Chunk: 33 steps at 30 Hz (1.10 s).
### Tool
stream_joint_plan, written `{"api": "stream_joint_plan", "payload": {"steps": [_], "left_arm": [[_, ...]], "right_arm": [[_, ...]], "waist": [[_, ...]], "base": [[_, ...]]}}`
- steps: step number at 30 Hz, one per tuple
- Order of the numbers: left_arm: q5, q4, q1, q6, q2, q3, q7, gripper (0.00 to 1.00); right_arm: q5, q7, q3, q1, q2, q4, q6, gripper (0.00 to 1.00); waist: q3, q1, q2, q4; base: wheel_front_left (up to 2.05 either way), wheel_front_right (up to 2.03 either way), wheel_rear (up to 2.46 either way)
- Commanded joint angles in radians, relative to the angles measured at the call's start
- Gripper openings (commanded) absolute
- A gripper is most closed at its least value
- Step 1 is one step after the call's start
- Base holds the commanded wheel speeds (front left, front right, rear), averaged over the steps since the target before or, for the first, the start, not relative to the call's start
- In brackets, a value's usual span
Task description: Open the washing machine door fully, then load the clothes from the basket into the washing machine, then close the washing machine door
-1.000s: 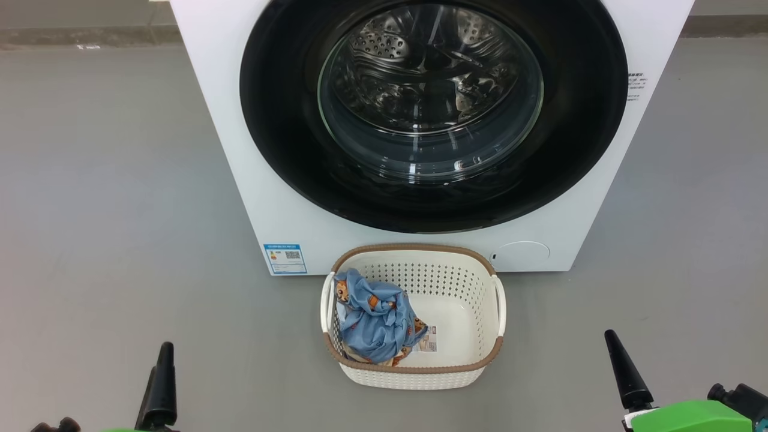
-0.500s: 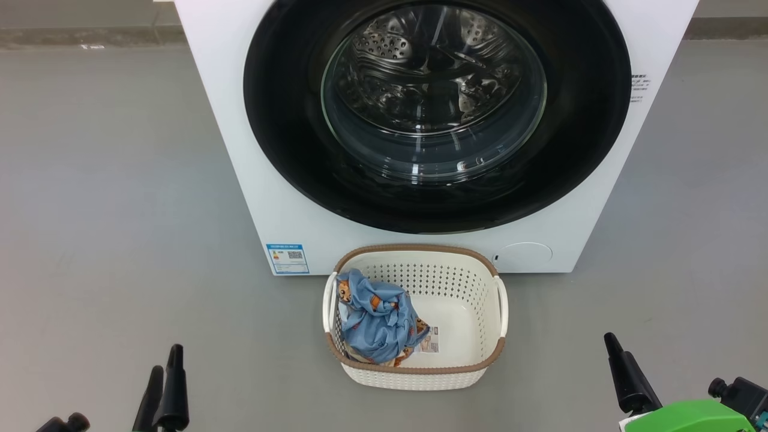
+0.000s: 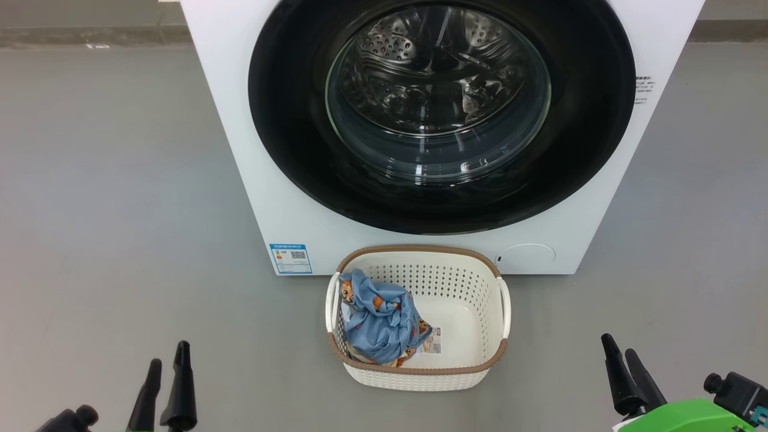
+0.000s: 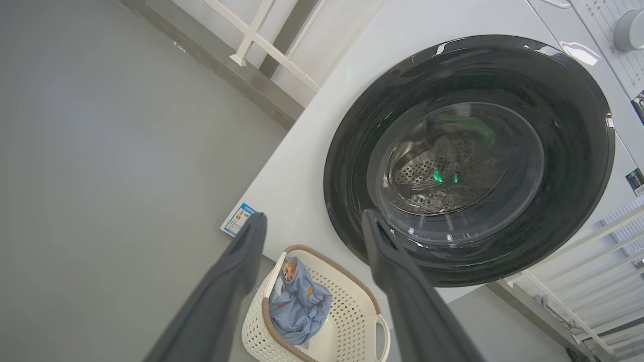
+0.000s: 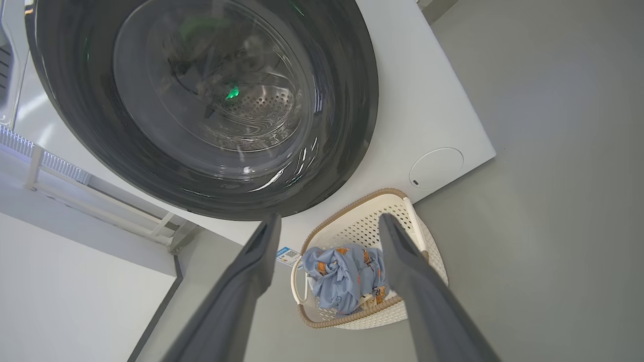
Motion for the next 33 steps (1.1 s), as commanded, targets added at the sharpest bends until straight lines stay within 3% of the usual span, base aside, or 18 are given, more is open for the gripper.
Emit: {"api": "stream_joint_plan", "payload": {"steps": [1, 33], "left_arm": [[0.042, -0.033, -0.007, -0.002, 0.026, 0.012, -0.017, 1.0], [0.41, -0.05, 0.01, -0.004, 0.046, -0.023, -0.108, 1.0]], "right_arm": [[-0.039, -0.018, 0.02, -0.03, -0.018, -0.022, -0.001, 1.0], [-0.374, -0.108, 0.041, -0.022, -0.045, -0.019, -0.001, 1.0]], "waist": [[0.0, -0.0001, 0.0, 0.001], [0.004, -0.0001, 0.0, 0.008]], "base": [[0.0, 0.0, 0.0], [0.0, 0.0, 0.0]]}}
